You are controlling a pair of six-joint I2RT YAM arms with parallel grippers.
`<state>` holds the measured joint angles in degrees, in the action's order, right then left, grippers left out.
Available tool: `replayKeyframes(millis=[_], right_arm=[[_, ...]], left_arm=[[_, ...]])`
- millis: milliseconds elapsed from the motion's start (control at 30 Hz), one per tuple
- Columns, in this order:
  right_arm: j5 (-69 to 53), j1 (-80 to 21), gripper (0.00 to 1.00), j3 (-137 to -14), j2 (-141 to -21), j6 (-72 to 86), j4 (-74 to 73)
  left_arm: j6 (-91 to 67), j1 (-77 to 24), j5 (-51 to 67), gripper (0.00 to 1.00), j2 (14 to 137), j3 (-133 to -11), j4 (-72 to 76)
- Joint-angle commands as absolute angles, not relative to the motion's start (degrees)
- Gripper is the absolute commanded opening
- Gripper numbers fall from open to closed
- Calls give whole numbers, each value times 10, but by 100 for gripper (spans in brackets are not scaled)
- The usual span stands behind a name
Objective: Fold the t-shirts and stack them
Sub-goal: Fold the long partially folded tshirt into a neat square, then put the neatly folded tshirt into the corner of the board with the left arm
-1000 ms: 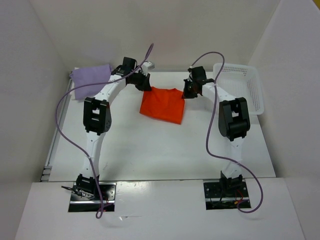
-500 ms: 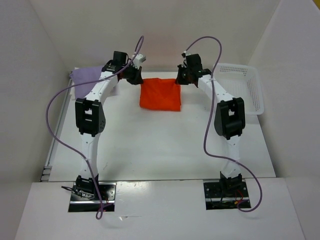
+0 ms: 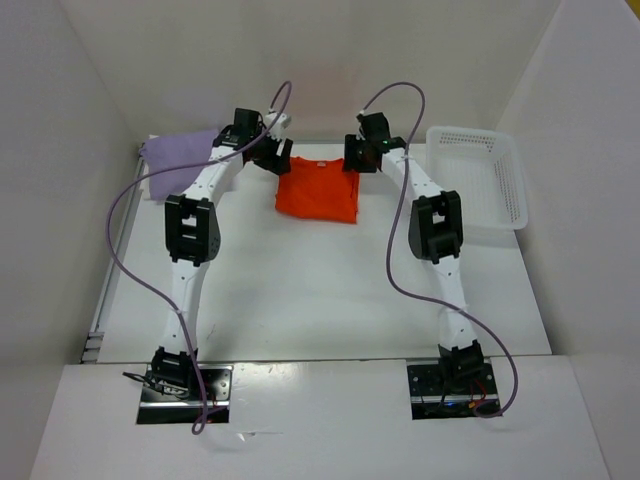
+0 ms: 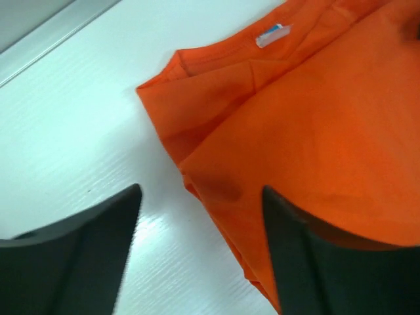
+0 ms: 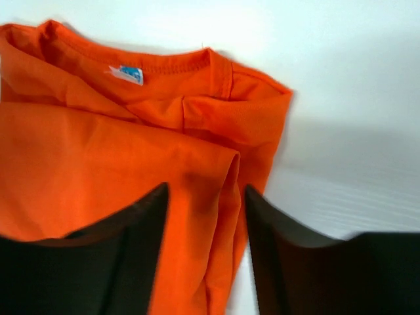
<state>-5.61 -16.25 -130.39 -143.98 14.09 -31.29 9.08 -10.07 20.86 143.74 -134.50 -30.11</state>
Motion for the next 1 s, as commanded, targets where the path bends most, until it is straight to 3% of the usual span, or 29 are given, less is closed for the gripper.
replayKeyframes(millis=[0, 167, 367, 600, 833, 967], right_arm=[[-29, -151, 58, -1357, -1422, 142, -325], [-10, -151, 71, -1339, -1369, 129, -331], [-11, -151, 74, -1311, -1324, 129, -348], [-5, -167, 74, -1270, -1265, 124, -348], [11, -167, 74, -1231, -1214, 119, -338], [16, -167, 74, -1212, -1194, 119, -337]], left_arm=[[83, -101, 181, 85, 1442, -1375, -281], [76, -77, 236, 100, 1416, -1375, -308], [82, -70, 375, 100, 1431, -1359, -415], [36, -76, 387, 100, 1426, -1258, -375], [18, -88, 374, 100, 1462, -1252, -381], [18, -94, 386, 51, 1474, -1258, -392]])
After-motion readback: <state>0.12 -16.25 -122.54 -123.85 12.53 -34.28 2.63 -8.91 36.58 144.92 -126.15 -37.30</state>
